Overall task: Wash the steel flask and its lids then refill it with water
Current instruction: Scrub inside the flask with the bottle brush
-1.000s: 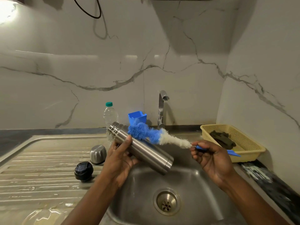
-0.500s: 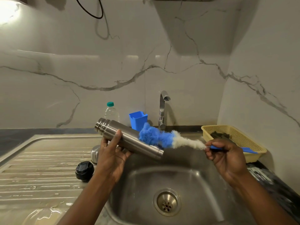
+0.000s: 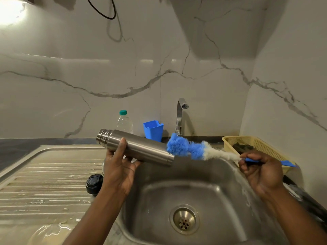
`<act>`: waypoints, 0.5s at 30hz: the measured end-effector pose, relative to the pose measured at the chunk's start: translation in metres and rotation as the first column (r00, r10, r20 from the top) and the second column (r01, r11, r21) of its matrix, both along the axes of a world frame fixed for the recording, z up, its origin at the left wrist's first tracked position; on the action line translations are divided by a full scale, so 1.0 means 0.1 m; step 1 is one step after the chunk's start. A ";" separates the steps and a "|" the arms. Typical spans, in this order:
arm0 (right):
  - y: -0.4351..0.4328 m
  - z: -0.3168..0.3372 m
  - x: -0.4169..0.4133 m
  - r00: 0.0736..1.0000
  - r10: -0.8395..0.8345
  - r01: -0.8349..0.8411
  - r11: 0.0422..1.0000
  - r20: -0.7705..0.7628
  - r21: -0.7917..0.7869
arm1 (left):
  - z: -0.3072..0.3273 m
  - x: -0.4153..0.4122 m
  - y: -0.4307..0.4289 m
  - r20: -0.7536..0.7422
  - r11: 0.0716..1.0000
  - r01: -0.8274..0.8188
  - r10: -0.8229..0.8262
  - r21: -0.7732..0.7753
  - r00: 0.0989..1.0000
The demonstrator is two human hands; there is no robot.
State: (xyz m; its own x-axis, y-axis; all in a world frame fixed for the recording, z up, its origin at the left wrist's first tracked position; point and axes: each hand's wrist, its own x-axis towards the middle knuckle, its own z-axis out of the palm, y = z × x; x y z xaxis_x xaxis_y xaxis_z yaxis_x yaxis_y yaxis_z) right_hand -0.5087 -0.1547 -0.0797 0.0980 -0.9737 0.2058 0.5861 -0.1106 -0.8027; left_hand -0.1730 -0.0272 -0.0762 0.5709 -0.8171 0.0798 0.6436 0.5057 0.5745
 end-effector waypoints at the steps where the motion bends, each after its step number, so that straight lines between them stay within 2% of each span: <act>1: 0.00 -0.04 0.03 1.000 0.019 -0.019 1.000 -0.021 -0.008 | 0.00 -0.01 0.00 0.000 1.000 -0.003 0.003 0.004 1.000; 4: 0.01 -0.07 0.11 0.995 0.073 -0.075 0.997 -0.065 -0.033 | 0.00 -0.05 0.00 0.006 1.000 -0.010 0.010 0.019 1.000; 9: 0.02 0.01 0.01 1.000 -0.006 0.006 1.000 0.021 0.010 | -0.01 0.01 0.00 -0.011 0.999 -0.040 0.040 -0.009 0.999; 13: 0.07 -0.06 0.18 0.996 0.085 -0.085 0.996 -0.031 0.015 | -0.03 -0.07 -0.02 -0.017 1.000 -0.005 0.005 0.009 1.000; 15: 0.08 -0.01 0.16 0.998 0.065 -0.065 0.998 -0.009 0.025 | -0.03 -0.06 -0.01 -0.023 1.000 -0.006 0.006 0.012 1.000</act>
State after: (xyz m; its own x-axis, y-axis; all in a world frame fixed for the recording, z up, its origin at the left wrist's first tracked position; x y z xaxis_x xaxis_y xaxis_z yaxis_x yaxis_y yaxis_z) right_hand -0.4927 -0.1470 -0.0809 0.1632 -0.9699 0.1805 0.5832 -0.0527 -0.8106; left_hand -0.1793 -0.0282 -0.0788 0.5775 -0.8144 0.0574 0.6534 0.5032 0.5655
